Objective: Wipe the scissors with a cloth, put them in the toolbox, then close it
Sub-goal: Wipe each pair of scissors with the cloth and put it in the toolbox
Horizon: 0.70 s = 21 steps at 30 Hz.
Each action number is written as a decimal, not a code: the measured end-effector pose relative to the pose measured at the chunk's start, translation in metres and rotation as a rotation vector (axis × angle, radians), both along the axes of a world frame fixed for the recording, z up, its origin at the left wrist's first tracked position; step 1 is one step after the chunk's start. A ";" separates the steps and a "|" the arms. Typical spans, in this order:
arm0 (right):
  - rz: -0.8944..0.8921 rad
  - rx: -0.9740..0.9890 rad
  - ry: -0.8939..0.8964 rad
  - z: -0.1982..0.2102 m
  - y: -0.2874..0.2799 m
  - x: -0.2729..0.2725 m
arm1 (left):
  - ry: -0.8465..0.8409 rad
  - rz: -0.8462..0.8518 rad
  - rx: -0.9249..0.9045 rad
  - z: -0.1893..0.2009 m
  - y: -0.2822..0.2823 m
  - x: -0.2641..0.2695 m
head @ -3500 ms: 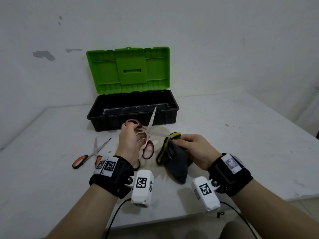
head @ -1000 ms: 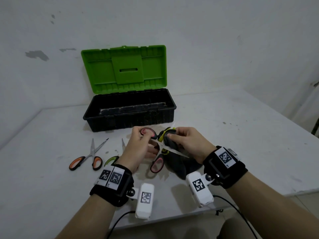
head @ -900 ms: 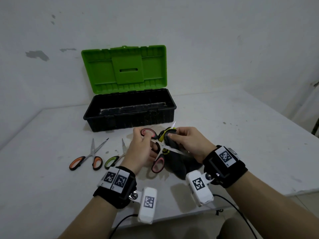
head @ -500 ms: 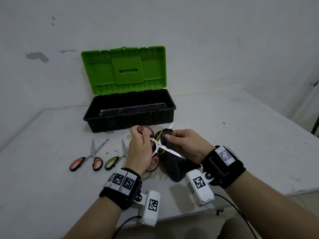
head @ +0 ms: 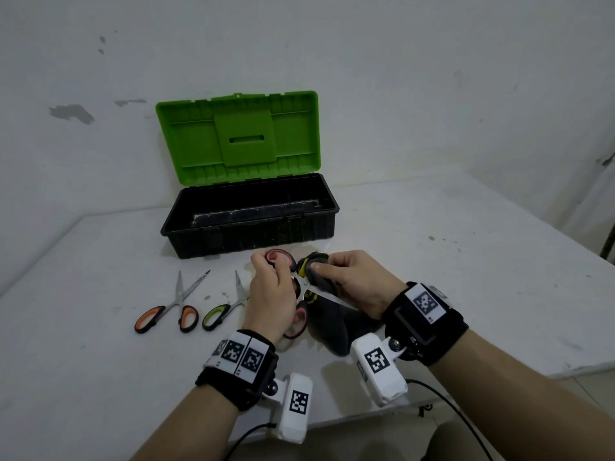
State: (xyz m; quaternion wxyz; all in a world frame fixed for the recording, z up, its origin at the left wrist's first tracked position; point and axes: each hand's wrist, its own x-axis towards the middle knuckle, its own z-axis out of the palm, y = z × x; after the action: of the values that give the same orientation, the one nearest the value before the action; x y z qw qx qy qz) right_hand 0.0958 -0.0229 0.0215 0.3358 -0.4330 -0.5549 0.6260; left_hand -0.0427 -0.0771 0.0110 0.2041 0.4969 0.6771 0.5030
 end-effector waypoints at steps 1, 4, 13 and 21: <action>-0.002 -0.010 0.014 0.000 0.000 0.000 | 0.003 -0.007 0.003 0.000 0.000 -0.001; -0.035 -0.026 0.062 0.003 0.002 0.002 | -0.015 -0.035 0.018 0.000 0.004 -0.004; -0.259 -0.013 0.255 0.010 0.021 0.023 | -0.080 -0.102 0.024 -0.001 0.009 -0.011; 0.012 -0.019 0.089 0.001 0.008 0.025 | -0.094 -0.105 0.040 -0.003 0.013 -0.012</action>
State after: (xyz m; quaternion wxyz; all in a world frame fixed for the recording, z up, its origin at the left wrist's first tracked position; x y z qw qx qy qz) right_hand 0.1206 -0.0151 0.0228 0.3523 -0.4044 -0.5360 0.6520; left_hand -0.0543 -0.0645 0.0082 0.2517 0.5118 0.6296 0.5276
